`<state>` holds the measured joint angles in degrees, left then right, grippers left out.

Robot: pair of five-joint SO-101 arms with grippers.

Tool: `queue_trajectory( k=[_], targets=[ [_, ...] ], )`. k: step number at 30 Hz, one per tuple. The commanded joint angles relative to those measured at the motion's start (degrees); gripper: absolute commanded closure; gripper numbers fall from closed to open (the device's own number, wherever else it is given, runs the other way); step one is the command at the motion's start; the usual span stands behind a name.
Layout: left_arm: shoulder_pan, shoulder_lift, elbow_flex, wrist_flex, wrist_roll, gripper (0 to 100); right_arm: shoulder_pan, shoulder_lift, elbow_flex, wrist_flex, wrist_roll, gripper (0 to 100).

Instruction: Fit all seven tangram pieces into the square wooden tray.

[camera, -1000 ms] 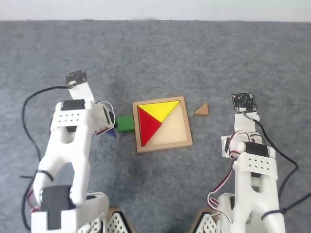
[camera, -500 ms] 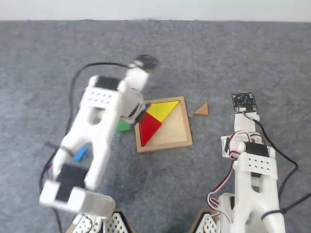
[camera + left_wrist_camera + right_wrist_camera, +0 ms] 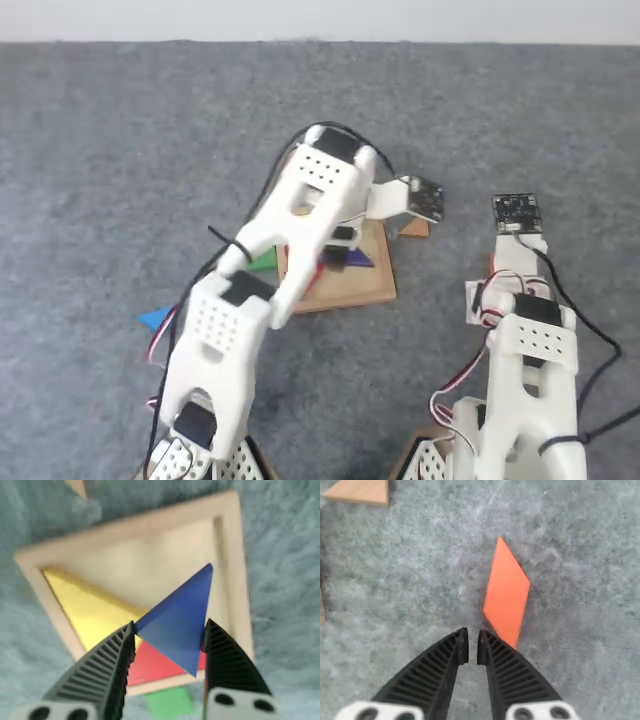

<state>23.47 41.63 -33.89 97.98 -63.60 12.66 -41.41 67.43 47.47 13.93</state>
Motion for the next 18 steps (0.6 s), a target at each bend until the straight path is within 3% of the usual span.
queue_trajectory(
  k=[1, 6, 15, 18],
  targets=[
    [2.0, 1.6, -8.7, 2.4, -3.9, 80, 5.7, -2.6, -2.9, -1.4, -2.6, 94.7],
    [5.5, 4.5, -11.6, 2.2, -7.8, 80, 11.5, -5.1, -2.9, -2.8, -6.8, 94.7],
    [7.0, 5.4, -12.2, 1.6, -12.0, 80, 11.6, -15.8, 3.3, -5.0, -6.7, 94.6],
    [7.1, 5.4, -12.2, 1.5, -12.0, 73, 11.6, -18.4, 4.4, -4.6, -6.7, 94.3]
  ],
)
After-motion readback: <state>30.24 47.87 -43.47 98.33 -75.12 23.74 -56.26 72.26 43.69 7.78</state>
